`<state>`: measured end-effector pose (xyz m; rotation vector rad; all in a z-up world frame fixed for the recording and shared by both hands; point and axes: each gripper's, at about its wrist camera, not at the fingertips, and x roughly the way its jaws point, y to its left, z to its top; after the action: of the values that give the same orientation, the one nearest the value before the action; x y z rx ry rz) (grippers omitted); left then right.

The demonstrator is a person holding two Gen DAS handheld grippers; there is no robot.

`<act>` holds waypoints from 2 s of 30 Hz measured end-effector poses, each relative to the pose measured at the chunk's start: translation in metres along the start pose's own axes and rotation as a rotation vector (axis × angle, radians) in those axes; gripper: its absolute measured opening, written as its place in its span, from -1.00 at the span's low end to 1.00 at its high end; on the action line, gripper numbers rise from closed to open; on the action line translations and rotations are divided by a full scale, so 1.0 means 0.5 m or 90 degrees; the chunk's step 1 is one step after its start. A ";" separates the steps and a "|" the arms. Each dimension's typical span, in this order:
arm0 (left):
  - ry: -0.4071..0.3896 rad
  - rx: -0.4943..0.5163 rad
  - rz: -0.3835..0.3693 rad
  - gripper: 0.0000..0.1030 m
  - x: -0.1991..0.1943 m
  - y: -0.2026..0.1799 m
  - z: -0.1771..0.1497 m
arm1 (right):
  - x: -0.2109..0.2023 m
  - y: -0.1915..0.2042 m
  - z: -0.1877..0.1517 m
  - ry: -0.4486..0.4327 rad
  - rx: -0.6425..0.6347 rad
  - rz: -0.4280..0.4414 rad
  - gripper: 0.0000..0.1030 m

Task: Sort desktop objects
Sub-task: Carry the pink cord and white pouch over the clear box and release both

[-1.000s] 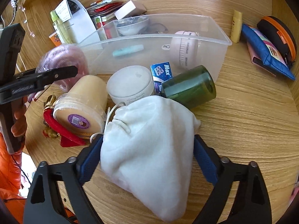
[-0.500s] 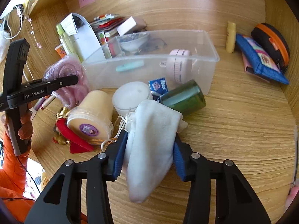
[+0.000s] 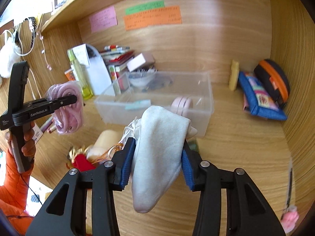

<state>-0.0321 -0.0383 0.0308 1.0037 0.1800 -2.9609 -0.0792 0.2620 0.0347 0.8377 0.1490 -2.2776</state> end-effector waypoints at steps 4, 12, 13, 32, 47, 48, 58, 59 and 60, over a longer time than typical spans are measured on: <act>-0.019 -0.005 0.002 -0.63 -0.009 -0.006 0.014 | -0.010 -0.003 0.031 -0.023 -0.016 -0.010 -0.21; -0.048 -0.022 -0.002 -0.62 -0.014 -0.015 0.055 | 0.002 -0.012 0.092 -0.060 -0.037 -0.022 -0.21; -0.050 -0.024 -0.003 -0.63 -0.013 -0.016 0.059 | 0.008 -0.013 0.099 -0.062 -0.038 -0.021 -0.21; -0.062 -0.028 -0.030 -0.63 0.060 -0.052 0.152 | 0.163 -0.037 0.200 -0.036 -0.021 0.013 -0.21; 0.017 -0.035 -0.022 -0.63 0.206 -0.086 0.159 | 0.261 -0.048 0.192 0.017 -0.046 -0.017 -0.21; 0.022 -0.034 -0.018 -0.63 0.214 -0.087 0.157 | 0.264 -0.051 0.190 0.019 -0.046 -0.021 -0.21; 0.065 -0.010 -0.001 -0.63 0.266 -0.098 0.138 | 0.297 -0.051 0.177 0.057 -0.057 -0.022 -0.18; 0.064 -0.009 -0.001 -0.62 0.266 -0.097 0.138 | 0.301 -0.049 0.175 0.063 -0.060 -0.021 -0.18; 0.064 -0.010 -0.002 -0.62 0.268 -0.099 0.139 | 0.303 -0.048 0.173 0.068 -0.060 -0.018 -0.18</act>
<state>-0.1831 0.0067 0.0094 1.1523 0.2070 -2.9090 -0.2239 0.1647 0.0076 0.9124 0.3157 -2.2341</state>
